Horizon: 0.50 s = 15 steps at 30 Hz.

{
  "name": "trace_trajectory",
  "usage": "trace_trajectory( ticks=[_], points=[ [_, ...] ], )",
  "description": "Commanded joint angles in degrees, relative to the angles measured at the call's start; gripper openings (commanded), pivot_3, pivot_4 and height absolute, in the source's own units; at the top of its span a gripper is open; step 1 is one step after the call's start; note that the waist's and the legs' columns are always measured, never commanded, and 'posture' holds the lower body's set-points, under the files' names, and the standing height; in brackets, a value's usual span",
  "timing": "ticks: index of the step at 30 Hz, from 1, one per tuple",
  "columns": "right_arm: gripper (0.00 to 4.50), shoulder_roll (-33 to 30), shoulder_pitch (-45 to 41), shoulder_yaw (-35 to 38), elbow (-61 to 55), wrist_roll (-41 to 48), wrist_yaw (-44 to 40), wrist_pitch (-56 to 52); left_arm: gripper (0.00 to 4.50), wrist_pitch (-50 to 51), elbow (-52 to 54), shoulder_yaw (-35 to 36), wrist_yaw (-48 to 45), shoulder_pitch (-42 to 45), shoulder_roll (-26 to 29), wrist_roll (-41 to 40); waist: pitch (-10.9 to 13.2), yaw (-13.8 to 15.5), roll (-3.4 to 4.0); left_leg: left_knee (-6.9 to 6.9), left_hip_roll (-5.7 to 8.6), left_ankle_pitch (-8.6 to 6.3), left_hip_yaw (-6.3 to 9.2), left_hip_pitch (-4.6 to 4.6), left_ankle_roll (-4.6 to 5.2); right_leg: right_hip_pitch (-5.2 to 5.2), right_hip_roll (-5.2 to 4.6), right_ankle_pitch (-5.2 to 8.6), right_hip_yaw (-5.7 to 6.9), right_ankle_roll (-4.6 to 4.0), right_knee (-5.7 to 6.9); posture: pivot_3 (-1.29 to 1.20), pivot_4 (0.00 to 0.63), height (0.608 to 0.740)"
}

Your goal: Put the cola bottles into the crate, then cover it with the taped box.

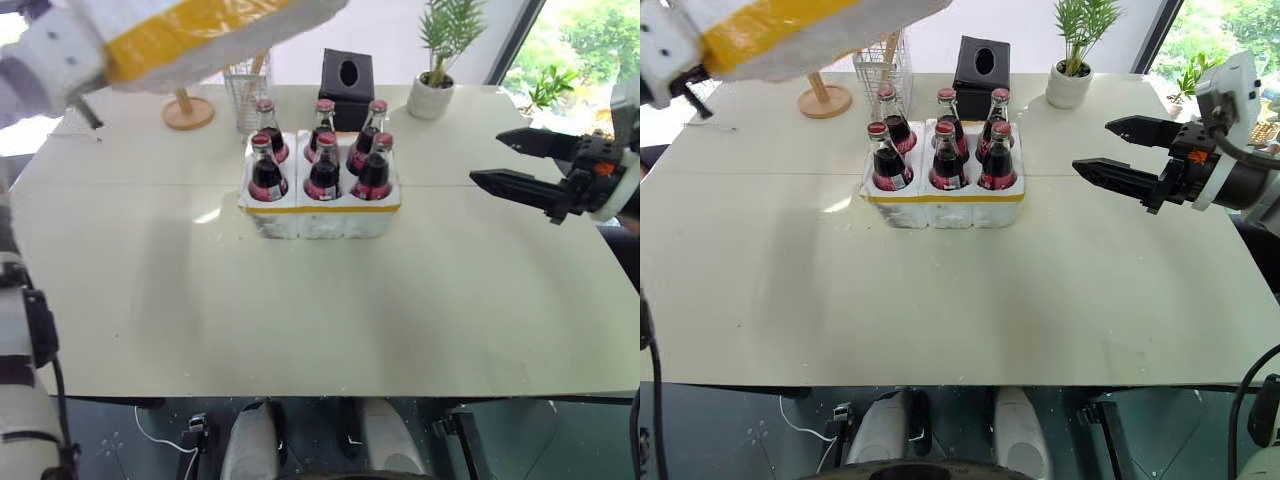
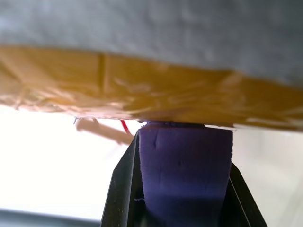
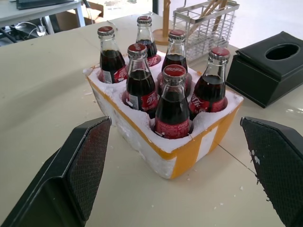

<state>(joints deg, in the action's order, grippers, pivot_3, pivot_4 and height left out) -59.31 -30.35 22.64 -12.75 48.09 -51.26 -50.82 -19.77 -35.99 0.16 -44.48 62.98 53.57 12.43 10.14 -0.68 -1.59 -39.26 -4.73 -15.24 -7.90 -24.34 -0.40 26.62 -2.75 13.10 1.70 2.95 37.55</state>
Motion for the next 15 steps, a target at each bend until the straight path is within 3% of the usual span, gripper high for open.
trace_trajectory(
  ticks=[1,7,15],
  points=[
    [4.50,-0.4,0.4,3.5,-1.0,0.6,0.9,0.7,0.34,-4.9,5.7,-3.8,9.2,-2.5,-0.9,8.3,0.0,0.0,0.03,0.00,0.00,0.00,0.01,0.01,0.00,-0.01,0.01,0.00,0.00,0.00,0.00,0.00,0.150,0.740],
    [4.50,-0.1,2.9,5.3,-2.1,1.3,2.4,0.4,0.34,-8.6,9.7,-8.3,17.9,-7.7,-1.8,17.4,0.0,0.2,0.03,0.01,-0.01,0.01,0.01,0.05,-0.02,-0.04,0.02,0.00,-0.01,0.00,0.01,0.00,0.150,0.740],
    [4.50,1.0,4.0,5.2,-3.2,2.1,4.1,0.6,0.34,-8.0,12.8,-10.2,23.6,-8.7,-3.8,22.8,0.0,0.8,0.02,0.01,0.00,0.01,0.02,0.16,-0.01,-0.17,0.00,0.00,-0.01,0.00,0.00,0.00,0.150,0.740]
  ],
)
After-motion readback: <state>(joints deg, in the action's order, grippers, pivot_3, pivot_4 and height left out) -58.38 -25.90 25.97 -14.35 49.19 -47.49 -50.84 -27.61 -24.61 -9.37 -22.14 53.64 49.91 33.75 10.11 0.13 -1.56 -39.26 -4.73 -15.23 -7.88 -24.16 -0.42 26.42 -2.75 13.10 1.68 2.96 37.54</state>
